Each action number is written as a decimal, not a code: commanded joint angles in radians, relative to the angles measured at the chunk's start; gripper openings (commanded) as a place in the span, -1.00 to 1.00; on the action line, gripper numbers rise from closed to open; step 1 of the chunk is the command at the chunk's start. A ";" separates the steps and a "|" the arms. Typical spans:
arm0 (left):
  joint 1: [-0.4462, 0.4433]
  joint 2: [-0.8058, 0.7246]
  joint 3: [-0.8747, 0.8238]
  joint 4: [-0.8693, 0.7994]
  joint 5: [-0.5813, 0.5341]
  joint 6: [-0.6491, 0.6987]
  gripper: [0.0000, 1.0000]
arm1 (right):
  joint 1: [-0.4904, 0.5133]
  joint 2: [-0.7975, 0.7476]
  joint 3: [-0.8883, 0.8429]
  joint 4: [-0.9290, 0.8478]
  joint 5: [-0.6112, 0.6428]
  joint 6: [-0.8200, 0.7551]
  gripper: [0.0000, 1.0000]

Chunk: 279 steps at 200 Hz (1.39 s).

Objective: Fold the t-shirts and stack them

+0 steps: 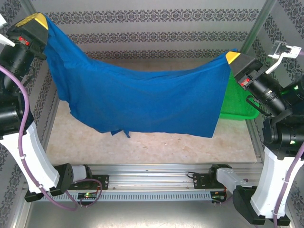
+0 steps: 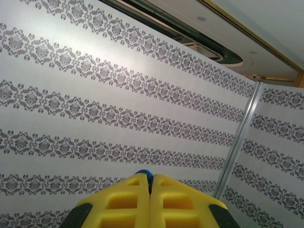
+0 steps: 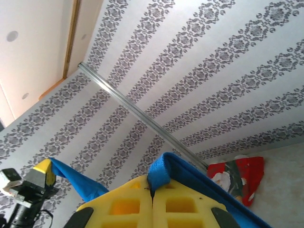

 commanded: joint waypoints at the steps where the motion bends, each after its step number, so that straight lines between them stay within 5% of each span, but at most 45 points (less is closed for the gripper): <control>1: 0.009 -0.024 0.028 0.032 -0.035 0.016 -1.00 | -0.006 -0.014 0.054 0.014 -0.049 0.044 -1.00; 35: 0.009 -0.023 0.050 0.023 -0.049 0.021 -1.00 | -0.007 -0.021 0.087 -0.021 -0.061 0.061 -1.00; 68: 0.009 -0.017 -0.034 0.000 -0.053 0.041 -1.00 | -0.007 -0.050 -0.053 -0.035 -0.044 0.048 -1.00; 136: 0.005 0.047 -0.484 0.144 -0.006 0.051 -1.00 | -0.015 -0.003 -0.430 -0.047 0.030 -0.041 -1.00; 200: -0.089 0.319 -0.691 0.313 -0.050 0.095 -1.00 | -0.016 0.289 -0.600 0.023 0.226 -0.228 -1.00; 279: -0.119 0.677 -0.534 0.295 -0.062 0.097 -1.00 | 0.006 0.713 -0.411 0.075 0.350 -0.305 -1.00</control>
